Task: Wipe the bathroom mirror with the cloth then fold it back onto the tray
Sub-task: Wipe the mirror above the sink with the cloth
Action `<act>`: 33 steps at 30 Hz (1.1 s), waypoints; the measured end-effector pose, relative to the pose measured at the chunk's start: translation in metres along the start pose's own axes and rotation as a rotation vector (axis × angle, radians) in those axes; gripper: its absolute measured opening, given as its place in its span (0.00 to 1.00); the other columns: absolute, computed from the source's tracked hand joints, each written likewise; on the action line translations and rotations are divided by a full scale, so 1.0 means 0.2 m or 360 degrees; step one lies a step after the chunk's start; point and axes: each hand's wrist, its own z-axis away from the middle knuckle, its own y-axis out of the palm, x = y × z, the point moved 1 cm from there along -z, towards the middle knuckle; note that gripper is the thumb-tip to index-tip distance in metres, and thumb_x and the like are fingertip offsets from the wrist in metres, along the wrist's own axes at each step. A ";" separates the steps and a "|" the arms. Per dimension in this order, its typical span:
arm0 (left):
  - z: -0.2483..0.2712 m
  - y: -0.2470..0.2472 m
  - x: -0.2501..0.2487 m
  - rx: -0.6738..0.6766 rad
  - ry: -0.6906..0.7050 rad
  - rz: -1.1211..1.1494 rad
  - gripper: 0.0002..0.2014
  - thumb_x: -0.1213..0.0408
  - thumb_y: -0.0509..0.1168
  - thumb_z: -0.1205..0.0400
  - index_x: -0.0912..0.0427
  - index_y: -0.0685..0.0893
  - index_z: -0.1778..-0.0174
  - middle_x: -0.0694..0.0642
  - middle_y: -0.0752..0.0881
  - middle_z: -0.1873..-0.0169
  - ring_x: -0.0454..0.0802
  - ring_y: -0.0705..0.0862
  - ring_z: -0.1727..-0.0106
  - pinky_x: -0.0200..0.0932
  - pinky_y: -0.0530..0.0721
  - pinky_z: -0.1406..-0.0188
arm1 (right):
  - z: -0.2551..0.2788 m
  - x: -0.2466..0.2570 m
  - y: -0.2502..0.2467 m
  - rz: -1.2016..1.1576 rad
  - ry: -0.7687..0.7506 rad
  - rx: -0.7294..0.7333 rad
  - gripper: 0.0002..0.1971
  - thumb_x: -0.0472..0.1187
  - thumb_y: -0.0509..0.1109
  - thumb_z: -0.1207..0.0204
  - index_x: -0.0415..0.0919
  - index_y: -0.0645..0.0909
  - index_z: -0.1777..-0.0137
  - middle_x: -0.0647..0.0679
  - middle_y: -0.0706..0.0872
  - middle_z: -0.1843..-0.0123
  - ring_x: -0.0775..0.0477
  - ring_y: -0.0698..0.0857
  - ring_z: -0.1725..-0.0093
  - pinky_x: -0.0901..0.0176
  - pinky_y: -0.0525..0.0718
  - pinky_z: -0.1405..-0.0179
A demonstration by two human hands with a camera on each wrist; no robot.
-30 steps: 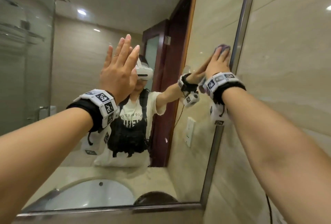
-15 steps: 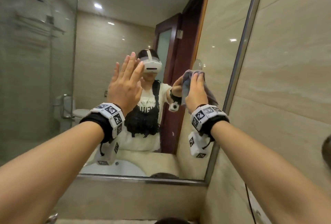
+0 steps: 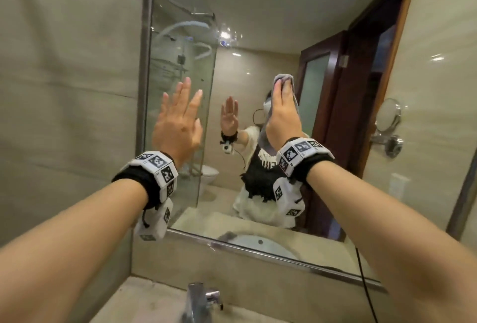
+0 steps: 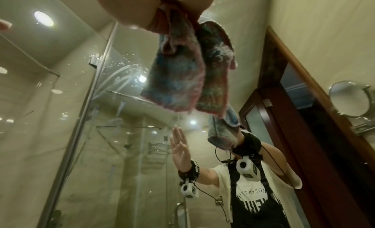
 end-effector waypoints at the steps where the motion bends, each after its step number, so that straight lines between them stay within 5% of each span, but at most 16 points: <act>1: 0.00 -0.04 0.12 0.0019 -0.0014 -0.0031 0.30 0.67 0.60 0.25 0.65 0.68 0.24 0.68 0.64 0.22 0.62 0.62 0.20 0.59 0.54 0.23 | -0.03 0.10 0.05 -0.0001 -0.0011 -0.0025 0.35 0.27 0.56 0.24 0.32 0.48 0.18 0.33 0.49 0.16 0.36 0.50 0.16 0.45 0.55 0.17; 7: -0.09 -0.24 0.75 0.0111 -0.0387 -0.0266 0.33 0.66 0.61 0.22 0.63 0.60 0.19 0.66 0.53 0.18 0.60 0.52 0.17 0.58 0.47 0.20 | -0.24 0.56 0.28 0.0148 -0.0011 -0.0124 0.38 0.23 0.55 0.27 0.34 0.44 0.18 0.34 0.45 0.16 0.40 0.49 0.16 0.46 0.53 0.17; 12: -0.20 -0.30 1.00 0.0130 -0.0398 -0.0320 0.34 0.67 0.61 0.22 0.64 0.58 0.19 0.67 0.50 0.18 0.61 0.47 0.17 0.55 0.43 0.19 | -0.47 0.77 0.35 0.0205 0.0063 -0.0117 0.39 0.26 0.59 0.26 0.34 0.44 0.18 0.35 0.45 0.16 0.40 0.48 0.16 0.49 0.52 0.16; 22: -0.27 -0.20 1.04 -0.0067 -0.0495 -0.0389 0.36 0.67 0.61 0.23 0.63 0.54 0.18 0.62 0.46 0.17 0.55 0.45 0.16 0.47 0.37 0.20 | -0.82 0.65 0.39 0.0518 0.0144 0.0022 0.38 0.34 0.56 0.20 0.41 0.36 0.17 0.40 0.40 0.15 0.42 0.40 0.16 0.43 0.44 0.17; 26: -0.29 -0.14 1.04 -0.0202 -0.0580 -0.0405 0.38 0.67 0.61 0.24 0.61 0.53 0.18 0.60 0.47 0.17 0.53 0.45 0.16 0.40 0.27 0.24 | -0.91 0.54 0.43 0.0503 0.0208 0.0059 0.36 0.39 0.54 0.17 0.39 0.36 0.18 0.40 0.39 0.15 0.42 0.40 0.16 0.42 0.43 0.17; 33: -0.30 -0.03 1.02 -0.0298 -0.0656 -0.0497 0.40 0.65 0.63 0.26 0.59 0.53 0.17 0.63 0.50 0.18 0.57 0.48 0.17 0.49 0.35 0.22 | -1.06 0.61 0.61 0.0635 0.0108 0.0029 0.33 0.51 0.46 0.16 0.39 0.35 0.18 0.39 0.36 0.16 0.39 0.36 0.16 0.36 0.35 0.20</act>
